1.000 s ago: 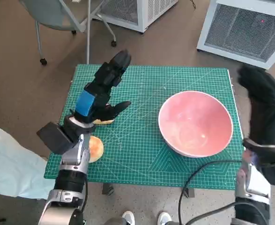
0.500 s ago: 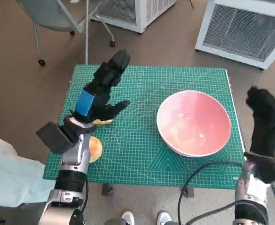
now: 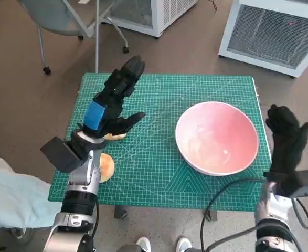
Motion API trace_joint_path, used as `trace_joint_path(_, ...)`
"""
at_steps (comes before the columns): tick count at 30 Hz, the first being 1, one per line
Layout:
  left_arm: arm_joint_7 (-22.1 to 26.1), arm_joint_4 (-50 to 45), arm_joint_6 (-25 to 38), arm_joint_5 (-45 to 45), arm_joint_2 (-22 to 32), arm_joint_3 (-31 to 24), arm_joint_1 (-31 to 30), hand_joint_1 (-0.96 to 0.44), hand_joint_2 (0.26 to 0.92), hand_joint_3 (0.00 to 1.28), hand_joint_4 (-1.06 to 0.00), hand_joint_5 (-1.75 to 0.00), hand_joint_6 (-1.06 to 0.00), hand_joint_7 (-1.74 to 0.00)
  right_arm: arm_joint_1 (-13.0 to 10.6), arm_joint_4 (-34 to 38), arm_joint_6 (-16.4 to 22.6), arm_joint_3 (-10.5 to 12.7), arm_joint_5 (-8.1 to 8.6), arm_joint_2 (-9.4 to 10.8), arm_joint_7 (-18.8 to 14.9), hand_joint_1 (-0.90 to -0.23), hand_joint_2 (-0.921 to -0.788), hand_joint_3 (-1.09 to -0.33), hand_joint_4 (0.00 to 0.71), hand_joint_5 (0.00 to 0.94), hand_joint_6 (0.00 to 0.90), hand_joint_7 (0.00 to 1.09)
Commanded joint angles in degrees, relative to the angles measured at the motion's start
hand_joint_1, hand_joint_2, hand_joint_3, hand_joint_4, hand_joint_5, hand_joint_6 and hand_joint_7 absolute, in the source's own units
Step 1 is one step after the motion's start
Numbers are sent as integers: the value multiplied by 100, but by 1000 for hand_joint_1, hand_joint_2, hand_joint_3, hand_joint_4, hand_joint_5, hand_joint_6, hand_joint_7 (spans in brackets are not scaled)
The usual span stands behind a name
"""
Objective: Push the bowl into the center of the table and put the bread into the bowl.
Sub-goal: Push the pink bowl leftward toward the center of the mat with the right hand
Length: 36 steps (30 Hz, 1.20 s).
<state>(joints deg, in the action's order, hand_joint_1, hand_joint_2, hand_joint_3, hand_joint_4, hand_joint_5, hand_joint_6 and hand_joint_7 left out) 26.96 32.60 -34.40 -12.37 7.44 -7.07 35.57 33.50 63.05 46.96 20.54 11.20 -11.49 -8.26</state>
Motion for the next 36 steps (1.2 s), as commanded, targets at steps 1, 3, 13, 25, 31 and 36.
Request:
trace_joint_path(1, -5, -48, 18, -43, 42, -11, 43, -505, 921, 228, -183, -3, -183, -174, 52, 282, -137, 25, 38, 107, 89, -488, -921, -837, 319, 21, 123, 550)
trace_joint_path(3, 3, -58, 18, -50, 58, -18, 37, -505, 921, 228, -183, -3, -183, -173, 148, 381, -220, 10, 25, 170, 114, -488, -921, -837, 320, 20, 126, 549)
trace_joint_path(13, 4, -69, -10, -51, 142, -44, -7, -513, 921, 226, -184, -3, -186, -171, 635, 758, -723, 71, 129, 429, 53, -522, -921, -772, 328, 10, 162, 494)
trace_joint_path(25, 0, -124, -81, -46, 226, -88, -129, -523, 921, 227, -185, -2, -191, -166, 1032, 918, -1041, 103, 151, 624, -105, -518, -921, -753, 344, 7, 229, 421)
trace_joint_path(31, -2, -130, -79, -48, 228, -84, -133, -524, 921, 226, -186, -2, -193, -163, 1040, 929, -1043, 118, 146, 624, -117, -516, -921, -753, 345, 6, 236, 413)
trace_joint_path(36, -79, -225, -94, -15, 309, -146, -259, -529, 921, 227, -190, -4, -193, -158, 1297, 998, -1213, 65, 114, 783, -143, -519, -921, -753, 344, 4, 239, 406)
